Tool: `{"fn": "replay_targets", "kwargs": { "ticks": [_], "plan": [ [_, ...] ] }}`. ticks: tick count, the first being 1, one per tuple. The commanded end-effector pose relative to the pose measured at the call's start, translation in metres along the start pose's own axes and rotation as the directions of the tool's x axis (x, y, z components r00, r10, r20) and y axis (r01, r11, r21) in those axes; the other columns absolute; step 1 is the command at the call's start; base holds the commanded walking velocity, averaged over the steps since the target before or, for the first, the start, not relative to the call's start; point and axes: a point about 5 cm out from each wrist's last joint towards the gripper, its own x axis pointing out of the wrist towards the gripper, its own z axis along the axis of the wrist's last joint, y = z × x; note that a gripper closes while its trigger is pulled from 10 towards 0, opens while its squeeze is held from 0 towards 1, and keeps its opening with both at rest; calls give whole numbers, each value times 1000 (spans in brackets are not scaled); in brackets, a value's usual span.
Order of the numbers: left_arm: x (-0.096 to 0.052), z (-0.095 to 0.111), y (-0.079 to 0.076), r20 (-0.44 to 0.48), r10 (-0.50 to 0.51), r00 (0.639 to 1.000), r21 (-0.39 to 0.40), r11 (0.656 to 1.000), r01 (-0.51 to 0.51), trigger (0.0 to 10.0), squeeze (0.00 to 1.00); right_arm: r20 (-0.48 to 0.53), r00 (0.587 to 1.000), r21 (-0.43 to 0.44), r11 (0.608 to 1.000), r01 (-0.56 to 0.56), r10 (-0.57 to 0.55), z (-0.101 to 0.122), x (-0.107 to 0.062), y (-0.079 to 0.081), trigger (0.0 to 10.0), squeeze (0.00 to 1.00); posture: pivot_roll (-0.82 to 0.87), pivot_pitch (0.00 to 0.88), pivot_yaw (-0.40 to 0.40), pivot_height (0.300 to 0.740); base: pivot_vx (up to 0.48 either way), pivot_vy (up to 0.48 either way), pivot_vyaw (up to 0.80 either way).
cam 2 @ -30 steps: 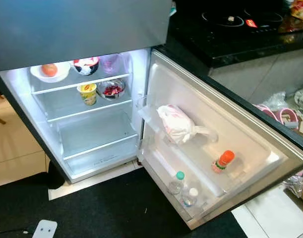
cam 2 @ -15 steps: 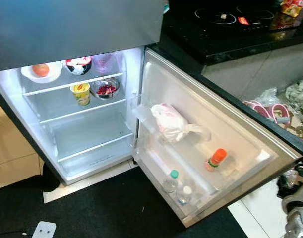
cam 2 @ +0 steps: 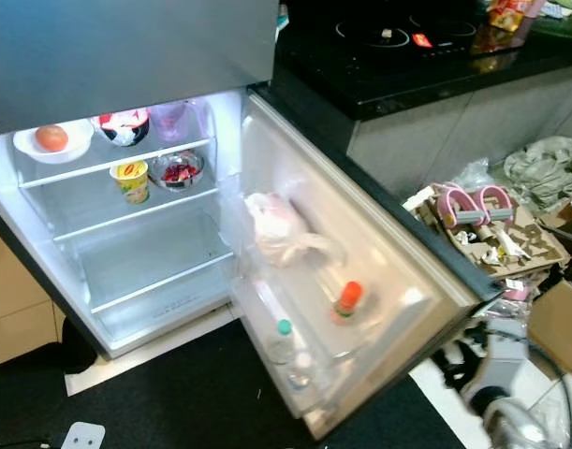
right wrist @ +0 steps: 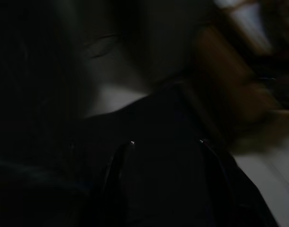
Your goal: Restocking fridge
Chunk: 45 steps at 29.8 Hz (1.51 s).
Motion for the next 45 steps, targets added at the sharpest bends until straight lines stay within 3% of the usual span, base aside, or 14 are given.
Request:
{"fn": "replay_targets", "kwargs": {
  "ticks": [1,5,7,10,11,14,19,26,32,34,36,39,42,45],
  "plan": [
    [-2,-5,-3,-14,-8,1000,15,1000,8,10000,0,-37,987,-66,985,-161,159,2,17,29,10000,0,-69,95,-53,740,0,0,0],
    [-2,-7,-3,-16,-7,1000,17,1000,8,10000,0,-44,925,-123,917,-380,378,1,31,83,10000,0,-66,97,-54,740,0,0,0],
    [-2,-7,-3,-16,-7,1000,17,1000,8,10000,0,-46,911,-133,901,-413,411,1,33,91,10000,0,-66,97,-54,740,0,0,0],
    [-2,-8,-3,-19,-7,1000,17,1000,8,10000,0,-41,834,-168,819,-548,550,7,35,132,10000,0,-63,99,-54,740,0,0,0],
    [-2,-8,-3,-19,-7,1000,17,1000,8,10000,0,-41,834,-168,819,-548,550,7,35,132,10000,0,-63,99,-54,740,0,0,0],
    [-3,-8,-3,-20,-8,1000,17,1000,8,10000,0,-27,755,-167,742,-649,655,13,30,159,10000,0,-61,101,-57,740,0,0,0],
    [-3,-9,-3,-22,-8,1000,17,1000,8,10000,0,-19,697,-136,689,-712,717,17,19,172,10000,0,-61,100,-58,740,0,0,0],
    [-3,-9,-4,-23,-8,1000,17,1000,8,10000,0,-86,816,-141,804,-578,572,0,23,145,10000,0,-59,97,-57,740,0,0,0],
    [-3,-8,-2,-17,4,1000,17,1000,-4,10000,0,-53,832,-217,807,-549,552,18,32,157,10000,0,-62,93,-50,740,0,0,0],
    [-1,-4,1,-11,31,999,-32,999,-32,10000,0,-7,866,-263,834,-484,501,30,41,160,10000,0,-59,93,-51,740,0,0,0],
    [2,7,6,18,67,998,-90,994,-65,10000,0,67,921,-296,889,-350,384,42,54,157,10000,0,-44,90,-53,740,0,0,0],
    [4,15,9,47,81,996,-100,992,-76,10000,0,112,943,-270,923,-276,314,45,59,153,10000,0,-42,88,-53,740,0,0,0],
    [7,40,13,154,98,983,-61,994,-90,10000,0,180,970,-234,965,-121,165,45,63,145,10000,0,-40,88,-52,740,0,0,0],
    [9,73,14,292,91,952,-34,996,-84,10000,0,204,974,-214,975,-53,97,45,63,141,10000,0,-42,88,-48,740,0,0,0]
  ]
}}
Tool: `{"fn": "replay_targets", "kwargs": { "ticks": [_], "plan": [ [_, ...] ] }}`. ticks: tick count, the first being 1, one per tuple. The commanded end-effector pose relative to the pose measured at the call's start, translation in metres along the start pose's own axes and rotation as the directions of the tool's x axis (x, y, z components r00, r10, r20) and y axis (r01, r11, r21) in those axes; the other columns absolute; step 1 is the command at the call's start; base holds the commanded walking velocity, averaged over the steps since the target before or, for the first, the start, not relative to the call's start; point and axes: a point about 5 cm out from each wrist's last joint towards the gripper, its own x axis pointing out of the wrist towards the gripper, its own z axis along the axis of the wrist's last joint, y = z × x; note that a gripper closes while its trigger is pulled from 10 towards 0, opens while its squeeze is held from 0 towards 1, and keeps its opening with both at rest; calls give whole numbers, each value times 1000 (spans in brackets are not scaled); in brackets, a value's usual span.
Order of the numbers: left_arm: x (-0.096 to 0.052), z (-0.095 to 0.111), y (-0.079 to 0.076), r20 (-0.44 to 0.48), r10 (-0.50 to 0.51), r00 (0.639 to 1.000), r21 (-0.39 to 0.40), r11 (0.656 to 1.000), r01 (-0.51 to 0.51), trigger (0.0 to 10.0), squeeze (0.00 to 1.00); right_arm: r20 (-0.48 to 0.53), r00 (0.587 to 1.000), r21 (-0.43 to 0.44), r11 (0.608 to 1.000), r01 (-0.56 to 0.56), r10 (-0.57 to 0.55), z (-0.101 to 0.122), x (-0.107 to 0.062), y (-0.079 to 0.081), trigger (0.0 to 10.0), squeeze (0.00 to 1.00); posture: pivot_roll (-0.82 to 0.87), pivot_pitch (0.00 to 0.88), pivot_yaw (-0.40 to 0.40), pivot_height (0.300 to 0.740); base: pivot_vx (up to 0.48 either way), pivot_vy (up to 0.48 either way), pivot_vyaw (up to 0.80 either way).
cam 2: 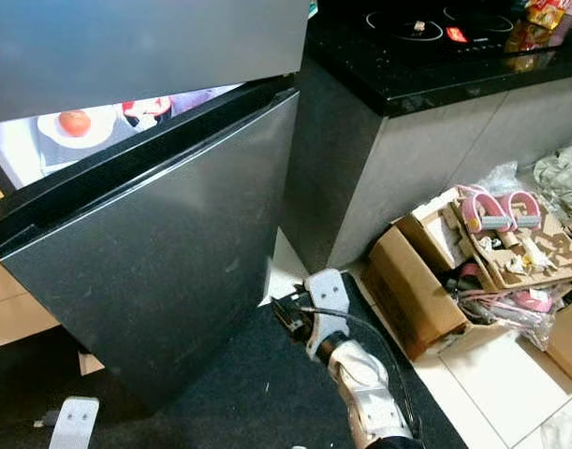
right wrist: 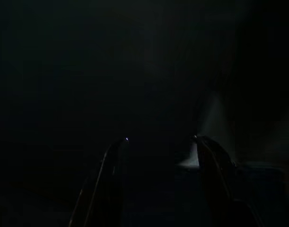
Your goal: Restocking fridge
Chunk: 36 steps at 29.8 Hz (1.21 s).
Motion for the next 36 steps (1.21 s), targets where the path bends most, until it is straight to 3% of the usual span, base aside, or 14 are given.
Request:
{"fn": "replay_targets", "kwargs": {
  "ticks": [1,5,6,7,8,15,19,22,25,26,28,31,35,36],
  "plan": [
    [6,32,1,156,-16,988,38,999,10,10000,0,4,998,6,998,66,-66,-4,-3,-5,10000,0,-45,88,-45,740,0,0,0],
    [7,68,-11,329,-61,942,56,997,45,10000,0,2,996,5,996,94,-94,-5,-3,-7,10000,0,-51,87,-40,740,0,0,0],
    [0,92,-20,455,-70,888,73,997,41,10000,0,-14,993,-12,993,118,-119,-10,-4,-10,10000,0,-51,88,-40,740,0,0,0],
    [0,92,-20,455,-70,888,73,997,41,10000,0,-14,993,-12,993,118,-119,-10,-4,-10,10000,0,-51,88,-40,740,0,0,0],
    [-6,117,-22,539,-37,841,37,999,20,10000,0,-35,990,-22,990,136,-137,-17,-7,-14,10000,0,-45,88,-45,740,0,0,0],
    [-19,170,-10,674,83,734,-47,996,-69,10000,0,-53,984,-32,986,166,-167,-26,-11,-19,10000,0,-48,89,-44,740,0,0,0],
    [-18,190,14,691,200,695,-109,979,-173,10000,0,-50,983,-28,984,176,-177,-25,-12,-20,10000,0,-49,90,-43,740,0,0,0],
    [-21,211,66,662,401,633,-231,913,-337,10000,0,-42,982,-26,982,186,-187,-25,-12,-22,10000,0,-44,92,-41,740,0,0,0],
    [-22,221,100,611,516,600,-316,854,-413,10000,0,-37,981,-25,981,190,-191,-24,-12,-23,10000,0,-43,92,-42,740,0,0,0],
    [-22,221,100,611,516,600,-316,854,-413,10000,0,-37,981,-25,981,190,-191,-24,-12,-23,10000,0,-43,92,-42,740,0,0,0],
    [-23,230,145,511,636,578,-428,771,-471,10000,0,-20,979,-20,979,202,-202,-22,-11,-25,10000,0,-43,92,-41,740,0,0,0],
    [-23,231,153,495,651,575,-447,758,-474,10000,0,-16,979,-18,979,204,-204,-22,-11,-25,10000,0,-43,92,-41,740,0,0,0],
    [-22,243,162,527,589,612,-443,805,-394,10000,0,-4,979,-16,979,205,-205,-19,-11,-26,10000,0,-50,92,-31,740,0,0,0],
    [-18,244,144,561,495,663,-395,864,-312,10000,0,-1,978,-16,978,208,-208,-19,-12,-27,10000,0,-49,94,-29,740,0,0,0]
  ]
}}
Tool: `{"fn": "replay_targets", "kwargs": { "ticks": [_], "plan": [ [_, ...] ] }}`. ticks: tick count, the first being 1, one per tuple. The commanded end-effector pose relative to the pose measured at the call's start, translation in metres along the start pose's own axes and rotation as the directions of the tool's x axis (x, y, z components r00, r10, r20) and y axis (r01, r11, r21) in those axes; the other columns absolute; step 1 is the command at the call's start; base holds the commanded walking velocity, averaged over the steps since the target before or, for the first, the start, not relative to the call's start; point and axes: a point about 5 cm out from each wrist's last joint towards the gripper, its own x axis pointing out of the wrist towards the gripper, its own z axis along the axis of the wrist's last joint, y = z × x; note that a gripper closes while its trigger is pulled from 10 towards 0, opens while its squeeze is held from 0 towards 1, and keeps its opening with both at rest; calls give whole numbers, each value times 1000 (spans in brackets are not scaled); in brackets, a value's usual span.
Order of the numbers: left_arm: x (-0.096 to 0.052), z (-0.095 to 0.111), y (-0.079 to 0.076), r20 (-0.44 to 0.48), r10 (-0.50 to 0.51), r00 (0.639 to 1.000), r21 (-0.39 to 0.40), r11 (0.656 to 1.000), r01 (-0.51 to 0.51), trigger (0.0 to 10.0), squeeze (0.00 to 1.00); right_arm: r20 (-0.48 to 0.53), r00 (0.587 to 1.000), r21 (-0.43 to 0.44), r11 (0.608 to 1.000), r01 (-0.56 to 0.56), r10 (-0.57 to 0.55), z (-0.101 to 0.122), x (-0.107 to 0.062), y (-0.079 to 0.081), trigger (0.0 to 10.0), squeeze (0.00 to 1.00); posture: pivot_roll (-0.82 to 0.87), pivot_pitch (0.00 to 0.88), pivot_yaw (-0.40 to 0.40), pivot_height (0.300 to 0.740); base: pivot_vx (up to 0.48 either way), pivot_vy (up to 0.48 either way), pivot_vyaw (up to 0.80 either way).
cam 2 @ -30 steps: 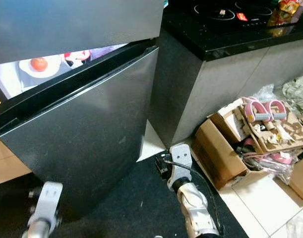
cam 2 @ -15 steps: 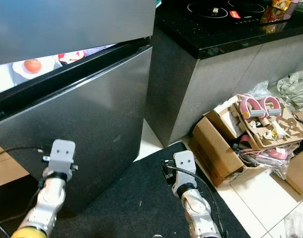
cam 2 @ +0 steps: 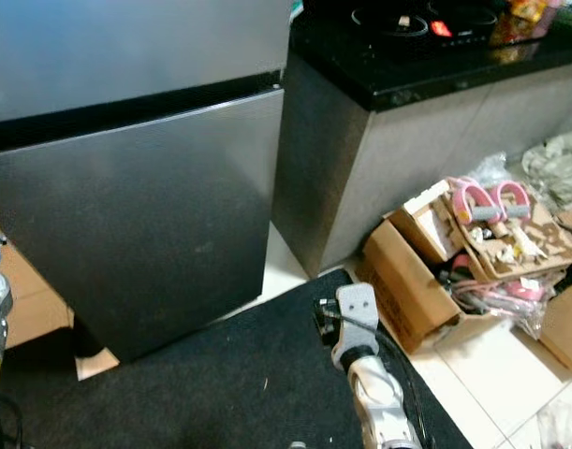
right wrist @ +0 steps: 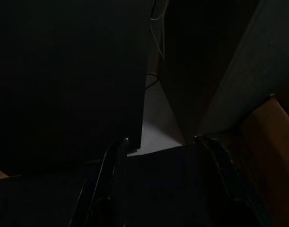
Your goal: Restocking fridge
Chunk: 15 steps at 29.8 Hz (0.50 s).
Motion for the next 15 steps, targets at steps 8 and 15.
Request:
{"fn": "replay_targets", "kwargs": {
  "ticks": [8,15],
  "plan": [
    [-70,-63,-68,-169,-348,922,-12,936,351,10000,0,-6,1000,3,1000,-7,7,-6,-3,1,10000,0,-55,97,-38,740,0,0,0],
    [-124,-121,-69,-333,-438,835,50,876,479,10000,0,-25,999,-18,999,-40,39,-11,-6,6,10000,0,-61,97,-42,740,0,0,0]
  ]
}}
